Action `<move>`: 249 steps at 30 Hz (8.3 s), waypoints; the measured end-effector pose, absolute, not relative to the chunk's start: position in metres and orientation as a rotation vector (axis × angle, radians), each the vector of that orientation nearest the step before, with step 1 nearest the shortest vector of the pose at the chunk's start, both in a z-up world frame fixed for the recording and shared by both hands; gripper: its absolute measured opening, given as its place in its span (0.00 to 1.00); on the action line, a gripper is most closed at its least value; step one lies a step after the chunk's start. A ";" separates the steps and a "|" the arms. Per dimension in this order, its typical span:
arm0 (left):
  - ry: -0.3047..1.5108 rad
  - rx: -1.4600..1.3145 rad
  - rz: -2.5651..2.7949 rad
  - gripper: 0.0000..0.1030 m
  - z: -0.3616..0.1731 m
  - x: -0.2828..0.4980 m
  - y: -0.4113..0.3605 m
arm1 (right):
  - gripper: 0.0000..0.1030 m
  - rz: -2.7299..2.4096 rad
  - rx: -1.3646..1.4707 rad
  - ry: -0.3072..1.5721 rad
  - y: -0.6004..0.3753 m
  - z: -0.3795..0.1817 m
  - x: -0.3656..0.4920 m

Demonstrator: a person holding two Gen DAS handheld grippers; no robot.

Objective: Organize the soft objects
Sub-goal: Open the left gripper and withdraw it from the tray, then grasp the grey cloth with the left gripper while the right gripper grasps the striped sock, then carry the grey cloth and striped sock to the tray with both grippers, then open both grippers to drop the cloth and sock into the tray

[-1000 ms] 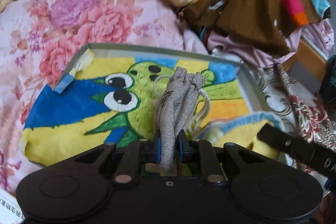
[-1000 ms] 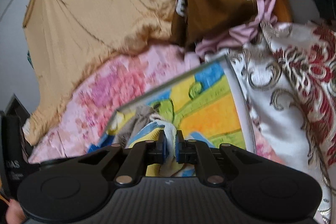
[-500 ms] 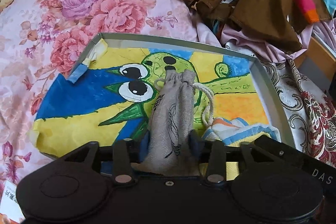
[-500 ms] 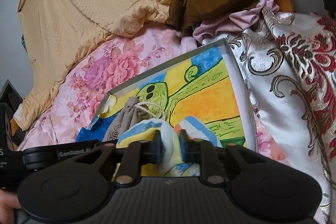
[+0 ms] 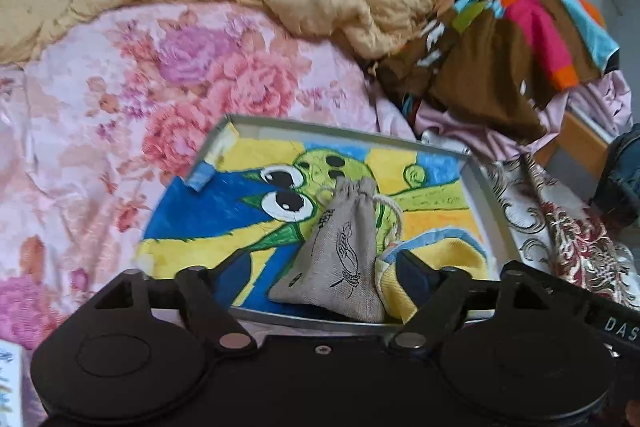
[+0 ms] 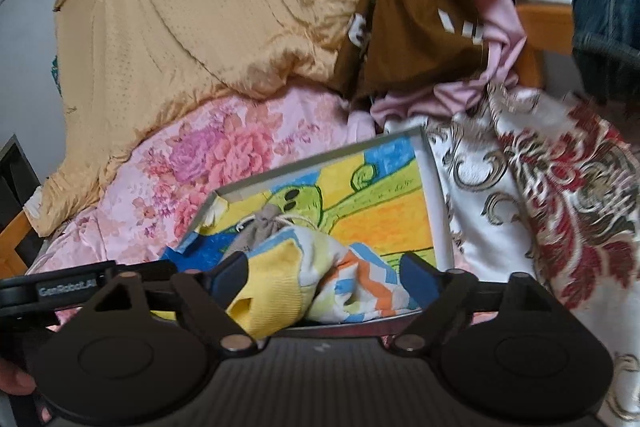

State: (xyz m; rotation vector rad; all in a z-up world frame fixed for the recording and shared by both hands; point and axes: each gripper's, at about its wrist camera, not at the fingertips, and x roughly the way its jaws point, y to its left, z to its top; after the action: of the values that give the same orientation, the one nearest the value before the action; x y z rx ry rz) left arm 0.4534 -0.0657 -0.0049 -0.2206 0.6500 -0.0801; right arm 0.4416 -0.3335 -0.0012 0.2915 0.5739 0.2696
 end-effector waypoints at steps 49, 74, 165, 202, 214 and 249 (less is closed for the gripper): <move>0.501 -0.134 -0.163 0.99 -0.005 0.152 -0.036 | 1.00 0.227 0.148 0.443 -0.326 0.022 0.170; 0.679 -0.036 -0.384 0.99 -0.063 0.145 -0.052 | 1.00 0.293 0.075 0.637 -0.306 -0.004 0.177; 0.652 -0.155 -0.374 0.06 -0.046 0.143 -0.057 | 0.05 0.352 -0.207 0.363 -0.277 -0.003 0.215; 0.390 -0.144 -0.304 0.06 0.065 0.312 -0.087 | 0.05 0.312 0.077 0.155 -0.317 0.049 0.333; 0.403 -0.172 -0.260 0.06 0.035 0.416 -0.102 | 0.05 0.305 0.172 0.206 -0.329 0.024 0.420; 0.578 -0.179 -0.227 0.15 -0.046 0.503 -0.139 | 0.25 0.266 0.227 0.550 -0.346 -0.028 0.496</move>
State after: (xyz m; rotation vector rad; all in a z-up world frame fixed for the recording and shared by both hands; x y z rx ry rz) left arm 0.5035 -0.1388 -0.0461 -0.1788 0.5780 -0.2271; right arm 0.4962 -0.3463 -0.0282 0.2268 0.5500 0.2658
